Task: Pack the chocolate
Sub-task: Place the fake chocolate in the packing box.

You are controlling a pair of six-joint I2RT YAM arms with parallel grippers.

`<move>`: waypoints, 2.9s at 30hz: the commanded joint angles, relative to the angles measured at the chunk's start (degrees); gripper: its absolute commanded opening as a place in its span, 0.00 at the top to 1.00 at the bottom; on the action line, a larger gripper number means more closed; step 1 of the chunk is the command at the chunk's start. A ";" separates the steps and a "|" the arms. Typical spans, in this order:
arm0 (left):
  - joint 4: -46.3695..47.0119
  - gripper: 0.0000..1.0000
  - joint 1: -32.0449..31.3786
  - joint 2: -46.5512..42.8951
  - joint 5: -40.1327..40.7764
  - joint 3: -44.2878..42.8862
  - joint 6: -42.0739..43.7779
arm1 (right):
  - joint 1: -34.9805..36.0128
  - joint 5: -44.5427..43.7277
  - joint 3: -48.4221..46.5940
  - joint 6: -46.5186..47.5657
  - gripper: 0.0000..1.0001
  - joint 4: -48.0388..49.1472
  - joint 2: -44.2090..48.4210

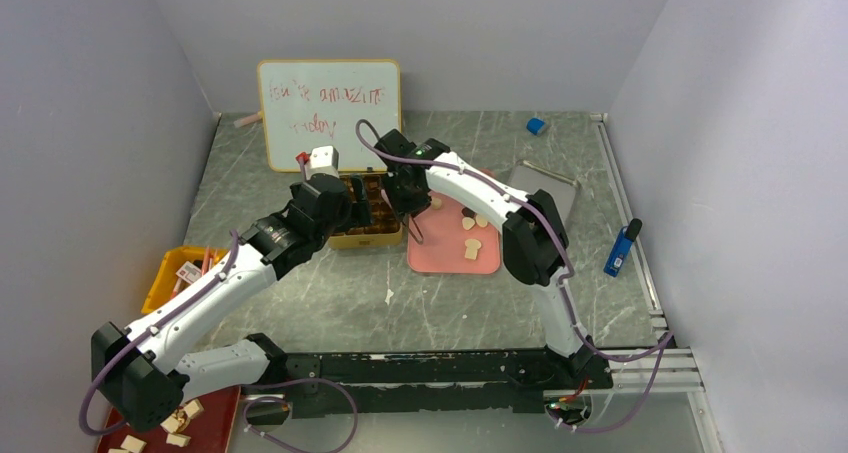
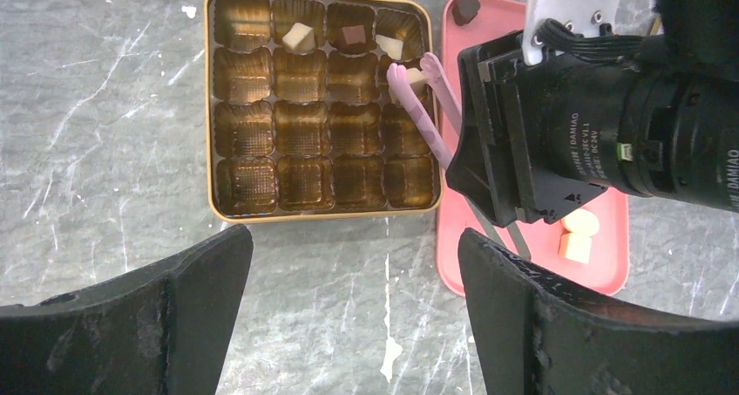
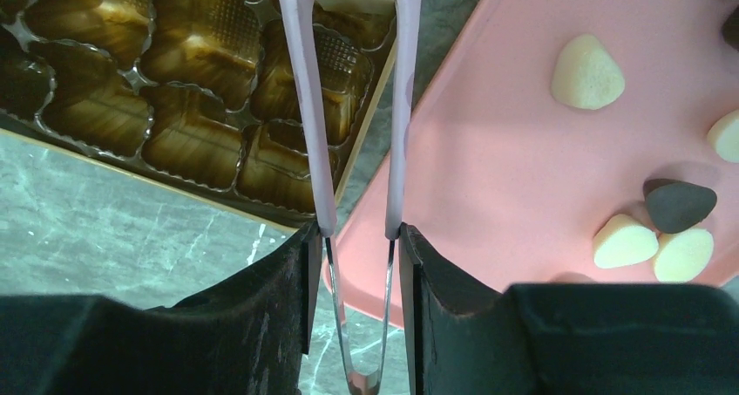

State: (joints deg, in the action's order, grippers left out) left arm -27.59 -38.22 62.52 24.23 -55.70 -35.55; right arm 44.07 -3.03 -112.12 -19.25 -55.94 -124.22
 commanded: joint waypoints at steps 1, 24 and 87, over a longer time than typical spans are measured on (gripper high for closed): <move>1.49 0.07 -0.19 0.14 -0.52 -2.48 0.44 | -0.30 -1.95 -1.85 0.06 0.61 1.87 5.25; 1.75 0.07 -0.15 0.50 -0.85 -2.37 0.54 | -0.34 -1.72 1.95 0.06 0.62 6.12 9.02; 3.23 0.07 -1.40 3.26 -3.08 -3.62 1.30 | -3.14 -10.96 29.11 -1.96 0.60 11.16 25.08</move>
State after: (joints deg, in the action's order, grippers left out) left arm -26.70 -39.31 65.41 21.87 -56.62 -35.11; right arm 41.28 -12.08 -83.35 -20.18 -47.62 -100.82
